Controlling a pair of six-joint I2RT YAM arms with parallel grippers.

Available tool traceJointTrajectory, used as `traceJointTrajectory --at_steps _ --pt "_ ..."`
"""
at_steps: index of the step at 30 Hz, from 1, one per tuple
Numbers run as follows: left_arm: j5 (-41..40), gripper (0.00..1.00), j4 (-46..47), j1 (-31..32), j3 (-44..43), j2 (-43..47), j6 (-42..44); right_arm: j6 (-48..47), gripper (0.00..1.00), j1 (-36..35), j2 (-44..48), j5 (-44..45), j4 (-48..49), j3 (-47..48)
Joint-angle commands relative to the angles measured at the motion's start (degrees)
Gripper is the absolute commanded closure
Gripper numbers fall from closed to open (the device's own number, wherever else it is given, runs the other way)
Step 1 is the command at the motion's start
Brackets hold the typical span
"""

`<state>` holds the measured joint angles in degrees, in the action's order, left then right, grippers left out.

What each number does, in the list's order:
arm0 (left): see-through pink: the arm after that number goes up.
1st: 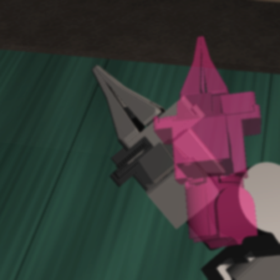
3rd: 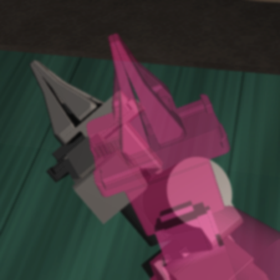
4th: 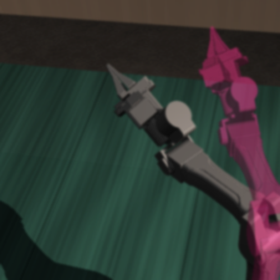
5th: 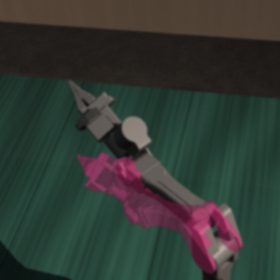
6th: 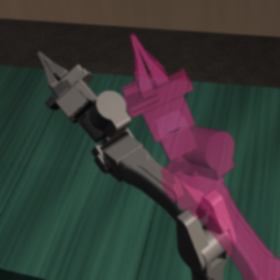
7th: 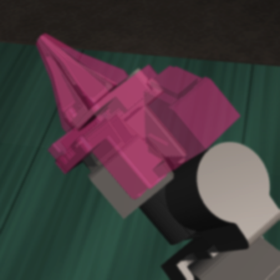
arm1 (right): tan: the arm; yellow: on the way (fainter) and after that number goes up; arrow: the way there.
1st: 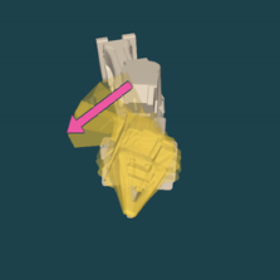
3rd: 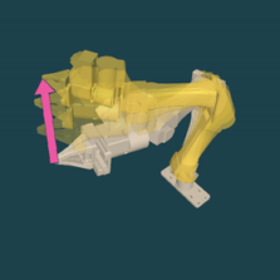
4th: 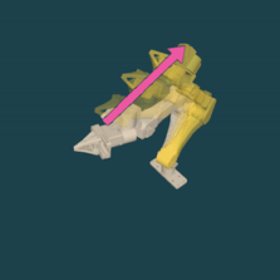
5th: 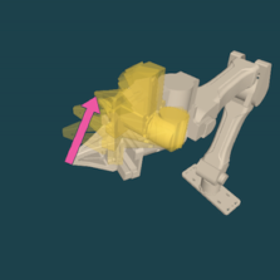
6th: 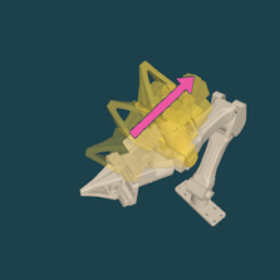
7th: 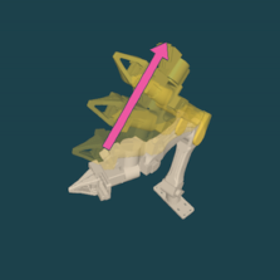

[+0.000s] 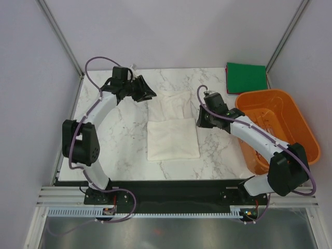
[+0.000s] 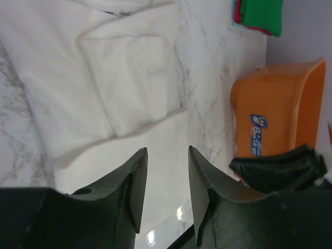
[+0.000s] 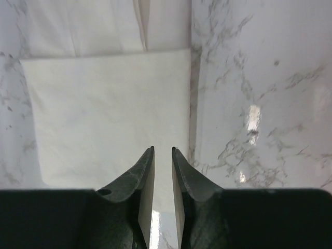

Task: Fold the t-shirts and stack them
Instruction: Fold the tshirt

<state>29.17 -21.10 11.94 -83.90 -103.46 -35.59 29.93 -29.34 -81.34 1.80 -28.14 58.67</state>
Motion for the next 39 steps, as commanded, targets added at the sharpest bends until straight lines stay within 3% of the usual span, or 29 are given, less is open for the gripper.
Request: traceJointTrajectory --at_steps 1,4,9,13,16,23,27,33,34,38,39 --pt "2.20 0.55 -0.08 5.97 7.59 7.21 1.75 -3.03 0.72 4.02 1.54 0.14 -1.48 6.79" --pt "1.69 0.56 0.10 11.07 14.97 10.64 -0.43 -4.00 0.71 4.56 -1.27 -0.92 -2.79 9.18" --pt "-2.35 0.54 -0.08 12.40 27.98 17.40 -1.23 -2.78 0.65 4.30 -1.29 -9.59 1.15 -1.44" --pt "-5.33 0.49 -1.04 11.96 37.72 24.79 -1.84 -2.51 0.59 2.80 1.79 -11.47 3.70 -9.70" --pt "-9.38 0.47 -1.75 11.96 43.09 27.52 -3.69 -2.60 0.55 1.13 3.91 -13.05 7.91 -16.73" --pt "-14.58 0.46 -2.98 12.23 48.12 29.72 -4.48 -2.25 0.55 -0.54 4.35 -14.02 12.14 -22.63" --pt "-14.58 0.46 -2.98 12.31 48.57 25.70 -4.48 -1.02 0.60 -1.77 3.91 -15.25 14.60 -24.83" --pt "-14.58 0.46 -2.98 12.40 48.13 24.71 -4.48 1.70 0.89 -4.14 6.89 -14.64 17.42 -27.30" --pt "-17.80 0.97 -4.28 12.40 47.34 25.14 -4.48 2.23 0.96 -4.49 7.16 -14.20 17.33 -27.65" --pt "-25.46 0.98 -11.31 12.40 42.77 24.62 -3.17 7.32 0.99 -8.87 10.40 -12.18 18.03 -30.02" --pt "-27.04 0.98 -12.46 12.40 41.90 24.53 -2.90 8.46 0.93 -10.02 11.11 -11.74 18.29 -30.54"
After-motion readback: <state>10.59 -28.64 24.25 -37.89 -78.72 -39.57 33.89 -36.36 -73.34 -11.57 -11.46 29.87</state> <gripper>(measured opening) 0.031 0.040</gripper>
